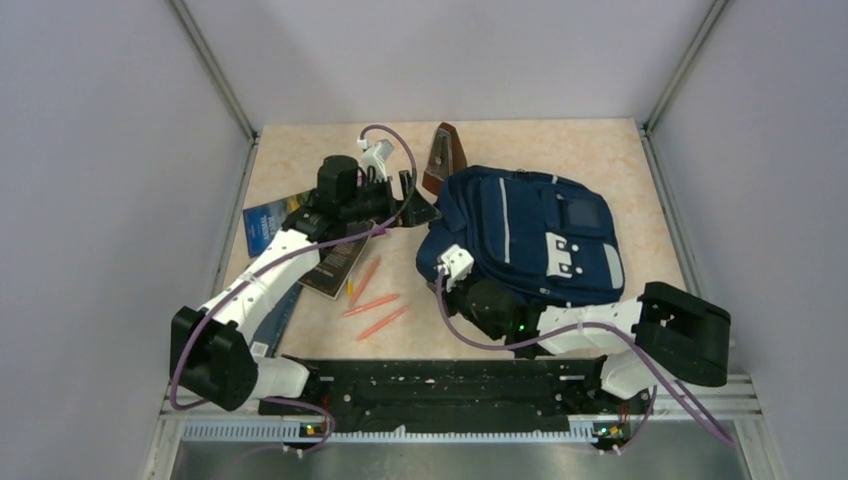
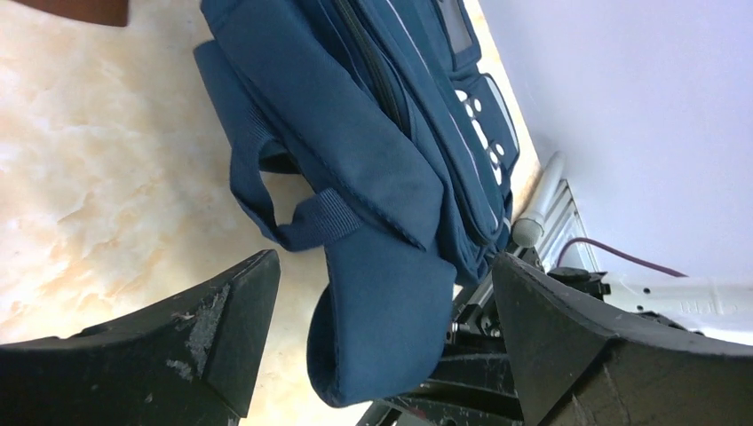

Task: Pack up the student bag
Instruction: Move the student bag to the center of the board.

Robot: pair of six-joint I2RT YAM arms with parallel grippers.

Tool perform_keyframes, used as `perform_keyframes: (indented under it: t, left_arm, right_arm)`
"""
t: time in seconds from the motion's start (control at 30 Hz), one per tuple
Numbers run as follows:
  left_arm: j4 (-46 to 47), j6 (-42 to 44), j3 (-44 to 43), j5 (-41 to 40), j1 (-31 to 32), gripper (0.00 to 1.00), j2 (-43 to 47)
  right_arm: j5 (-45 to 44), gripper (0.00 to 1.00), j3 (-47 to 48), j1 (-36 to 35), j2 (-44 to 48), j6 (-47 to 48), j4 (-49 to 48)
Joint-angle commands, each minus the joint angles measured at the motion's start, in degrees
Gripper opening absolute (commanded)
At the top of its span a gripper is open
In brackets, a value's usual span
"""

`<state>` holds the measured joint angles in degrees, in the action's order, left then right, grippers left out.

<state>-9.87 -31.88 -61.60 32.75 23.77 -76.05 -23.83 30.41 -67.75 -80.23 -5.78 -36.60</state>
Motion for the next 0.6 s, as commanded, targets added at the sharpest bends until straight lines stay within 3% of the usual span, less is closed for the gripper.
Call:
perform_keyframes:
  t: [0.0, 0.2, 0.57]
  left_arm:
    - [0.22, 0.25, -0.02, -2.06, -1.61, 0.94, -0.48]
    - [-1.13, 0.54, -0.14, -3.38, -2.85, 0.96, -1.43]
    - [-1.1, -2.28, -0.49, 2.55, -2.83, 0.96, -6.69]
  right_arm:
    - [2.81, 0.0, 3.55, -2.29, -1.0, -1.8, -12.19]
    - [4.34, 0.0, 5.08, -4.24, -2.49, -0.62, -12.73]
    - [7.16, 0.0, 8.59, -7.69, -6.03, 0.85, -12.27]
